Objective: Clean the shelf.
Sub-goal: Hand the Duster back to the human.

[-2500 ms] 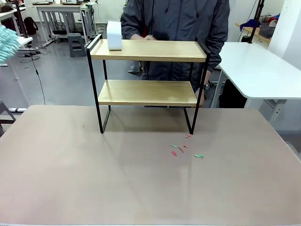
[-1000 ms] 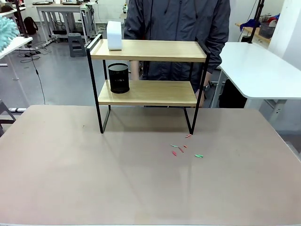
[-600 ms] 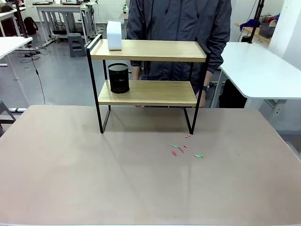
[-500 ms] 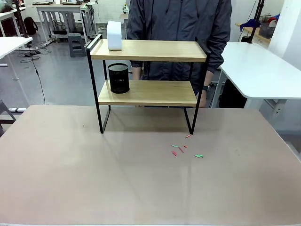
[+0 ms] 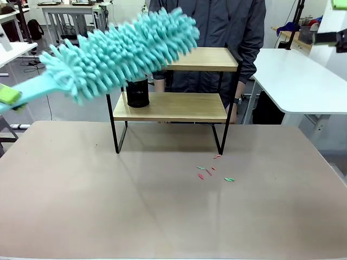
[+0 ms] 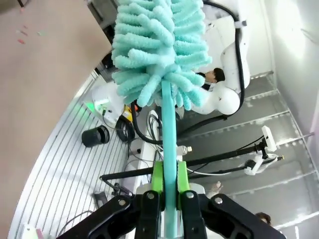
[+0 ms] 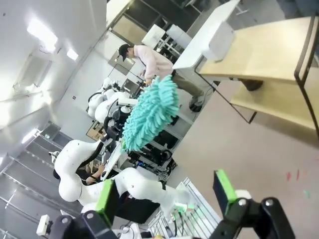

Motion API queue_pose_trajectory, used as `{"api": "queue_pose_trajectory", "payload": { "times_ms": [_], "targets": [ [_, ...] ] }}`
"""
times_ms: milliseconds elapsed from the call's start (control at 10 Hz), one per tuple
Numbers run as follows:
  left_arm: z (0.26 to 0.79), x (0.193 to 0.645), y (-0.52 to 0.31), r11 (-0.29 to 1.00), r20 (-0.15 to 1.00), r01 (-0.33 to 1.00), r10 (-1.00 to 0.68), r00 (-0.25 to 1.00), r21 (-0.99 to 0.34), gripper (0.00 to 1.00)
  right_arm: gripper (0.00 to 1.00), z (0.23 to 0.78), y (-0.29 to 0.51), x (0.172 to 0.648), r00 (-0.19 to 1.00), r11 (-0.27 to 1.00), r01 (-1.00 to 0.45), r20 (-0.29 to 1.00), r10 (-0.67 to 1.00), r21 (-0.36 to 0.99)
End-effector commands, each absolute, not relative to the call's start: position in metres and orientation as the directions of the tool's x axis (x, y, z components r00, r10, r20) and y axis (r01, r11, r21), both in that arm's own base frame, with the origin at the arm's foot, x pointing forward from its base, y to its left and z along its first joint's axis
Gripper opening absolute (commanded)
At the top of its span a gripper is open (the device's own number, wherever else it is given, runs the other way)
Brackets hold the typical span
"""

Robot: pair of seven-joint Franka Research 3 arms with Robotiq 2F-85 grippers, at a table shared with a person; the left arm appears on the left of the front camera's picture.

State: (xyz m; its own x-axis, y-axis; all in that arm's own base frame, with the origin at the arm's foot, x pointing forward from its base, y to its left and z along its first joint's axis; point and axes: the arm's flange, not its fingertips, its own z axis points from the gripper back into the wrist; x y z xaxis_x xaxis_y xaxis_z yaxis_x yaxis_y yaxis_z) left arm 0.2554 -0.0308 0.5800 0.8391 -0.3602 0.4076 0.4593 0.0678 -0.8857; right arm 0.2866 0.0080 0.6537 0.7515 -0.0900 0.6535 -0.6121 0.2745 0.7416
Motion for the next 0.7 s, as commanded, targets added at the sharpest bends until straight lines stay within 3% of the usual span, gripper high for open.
{"api": "queue_pose_trajectory", "payload": {
  "times_ms": [0,100,300,600],
  "targets": [
    [0.6,0.238,-0.013,0.048,0.481,0.516,-0.298,0.825,-0.855,0.12,1.0,0.678,0.004,0.298,0.74,0.283,-0.612,0.661,-0.127,0.739],
    [0.58,0.255,-0.031,0.068,0.408,0.459,-0.36,0.839,-0.886,0.12,1.0,0.654,0.008,0.287,0.752,0.275,-0.612,0.654,-0.09,0.742],
    [0.579,0.269,-0.066,-0.057,0.38,0.421,-0.554,0.741,-0.905,0.12,1.0,0.663,0.034,0.342,0.746,0.255,-0.637,0.665,-0.036,0.728],
    [0.57,0.289,-0.096,-0.013,0.261,0.349,-0.688,0.677,-0.937,0.12,1.0,0.643,0.094,0.41,0.796,0.208,-0.604,0.599,0.093,0.77]
  ]
}}
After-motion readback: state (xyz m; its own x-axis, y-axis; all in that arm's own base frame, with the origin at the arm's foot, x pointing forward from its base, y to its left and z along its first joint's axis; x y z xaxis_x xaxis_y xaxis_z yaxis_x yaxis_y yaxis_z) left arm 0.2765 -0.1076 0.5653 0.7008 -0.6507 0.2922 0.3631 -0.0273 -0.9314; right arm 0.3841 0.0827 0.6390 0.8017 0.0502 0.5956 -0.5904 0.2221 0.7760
